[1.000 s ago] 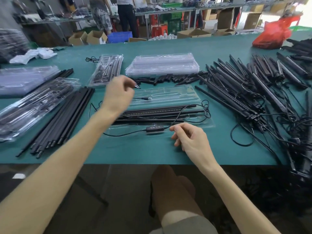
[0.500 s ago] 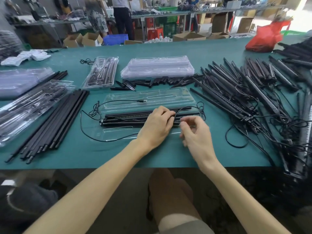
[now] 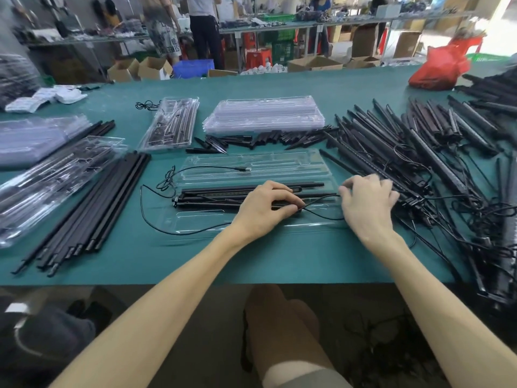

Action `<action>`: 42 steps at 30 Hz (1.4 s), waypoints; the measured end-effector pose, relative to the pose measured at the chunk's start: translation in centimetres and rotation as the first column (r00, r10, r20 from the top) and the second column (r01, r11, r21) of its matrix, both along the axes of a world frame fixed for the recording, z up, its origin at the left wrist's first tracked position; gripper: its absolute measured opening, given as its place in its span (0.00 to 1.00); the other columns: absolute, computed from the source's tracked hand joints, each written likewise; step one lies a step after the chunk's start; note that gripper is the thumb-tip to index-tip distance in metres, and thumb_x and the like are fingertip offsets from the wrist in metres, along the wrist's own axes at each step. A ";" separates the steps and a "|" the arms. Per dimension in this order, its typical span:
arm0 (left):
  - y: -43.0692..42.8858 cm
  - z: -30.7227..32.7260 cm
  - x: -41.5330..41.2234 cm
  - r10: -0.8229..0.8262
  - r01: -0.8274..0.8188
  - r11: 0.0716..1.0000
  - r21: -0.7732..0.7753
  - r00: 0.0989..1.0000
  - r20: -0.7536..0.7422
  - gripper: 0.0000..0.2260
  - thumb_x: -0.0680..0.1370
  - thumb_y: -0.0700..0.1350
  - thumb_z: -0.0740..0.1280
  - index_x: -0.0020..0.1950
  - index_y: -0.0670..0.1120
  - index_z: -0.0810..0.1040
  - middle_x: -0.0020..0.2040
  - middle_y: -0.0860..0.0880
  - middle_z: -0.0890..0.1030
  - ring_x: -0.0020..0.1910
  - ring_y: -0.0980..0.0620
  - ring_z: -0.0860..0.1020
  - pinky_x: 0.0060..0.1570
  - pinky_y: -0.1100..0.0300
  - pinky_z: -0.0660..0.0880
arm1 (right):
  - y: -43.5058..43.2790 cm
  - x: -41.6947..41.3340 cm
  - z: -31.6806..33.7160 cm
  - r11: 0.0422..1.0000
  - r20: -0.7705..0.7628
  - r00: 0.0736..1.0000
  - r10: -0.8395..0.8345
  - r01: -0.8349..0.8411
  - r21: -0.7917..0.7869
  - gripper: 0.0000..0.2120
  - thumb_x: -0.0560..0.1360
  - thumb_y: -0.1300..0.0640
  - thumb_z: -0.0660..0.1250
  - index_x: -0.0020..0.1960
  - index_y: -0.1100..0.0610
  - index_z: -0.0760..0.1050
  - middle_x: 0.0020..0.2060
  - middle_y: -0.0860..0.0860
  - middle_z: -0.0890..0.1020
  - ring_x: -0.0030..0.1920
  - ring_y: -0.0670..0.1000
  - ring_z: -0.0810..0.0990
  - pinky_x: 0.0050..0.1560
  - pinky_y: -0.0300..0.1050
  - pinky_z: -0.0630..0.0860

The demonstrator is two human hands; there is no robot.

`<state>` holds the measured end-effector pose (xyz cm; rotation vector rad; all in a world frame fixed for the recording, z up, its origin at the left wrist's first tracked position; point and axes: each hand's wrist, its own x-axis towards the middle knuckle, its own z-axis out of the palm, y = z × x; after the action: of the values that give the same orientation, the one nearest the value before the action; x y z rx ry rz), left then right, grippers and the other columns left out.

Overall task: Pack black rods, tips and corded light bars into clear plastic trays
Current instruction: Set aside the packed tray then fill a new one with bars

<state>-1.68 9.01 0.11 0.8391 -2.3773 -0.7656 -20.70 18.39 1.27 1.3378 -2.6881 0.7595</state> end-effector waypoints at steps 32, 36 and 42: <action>0.2 0.3 -0.3 0.072 -0.072 0.994 0.082 0.997 -0.005 0.05 0.77 0.48 0.73 0.43 0.49 0.83 0.60 0.52 0.80 0.60 0.56 0.76 0.65 0.58 0.68 | 1.3 2.6 3.0 0.866 0.410 0.823 0.393 -0.181 -0.466 0.13 0.75 0.61 0.71 0.59 0.57 0.77 0.37 0.54 0.81 0.32 0.49 0.84 0.37 0.37 0.80; 0.2 0.3 -0.2 0.056 -0.055 0.994 0.093 0.998 -0.010 0.04 0.76 0.47 0.74 0.46 0.47 0.84 0.61 0.52 0.80 0.61 0.56 0.76 0.61 0.63 0.67 | 1.5 2.5 2.5 0.888 0.565 0.724 0.396 -0.147 -0.435 0.22 0.75 0.62 0.72 0.67 0.56 0.70 0.39 0.57 0.80 0.32 0.49 0.85 0.36 0.35 0.79; 0.1 0.2 -0.2 0.053 -0.050 0.994 0.100 0.998 -0.024 0.05 0.79 0.45 0.71 0.46 0.44 0.83 0.60 0.50 0.80 0.60 0.54 0.77 0.63 0.59 0.69 | 1.8 2.1 2.6 0.905 0.470 0.796 0.381 -0.217 -0.365 0.13 0.77 0.61 0.71 0.62 0.56 0.80 0.46 0.52 0.81 0.30 0.47 0.84 0.35 0.32 0.77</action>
<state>-1.84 9.08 0.32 0.9212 -2.3008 -0.8749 -18.63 20.21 3.89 1.6992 -2.5687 1.7302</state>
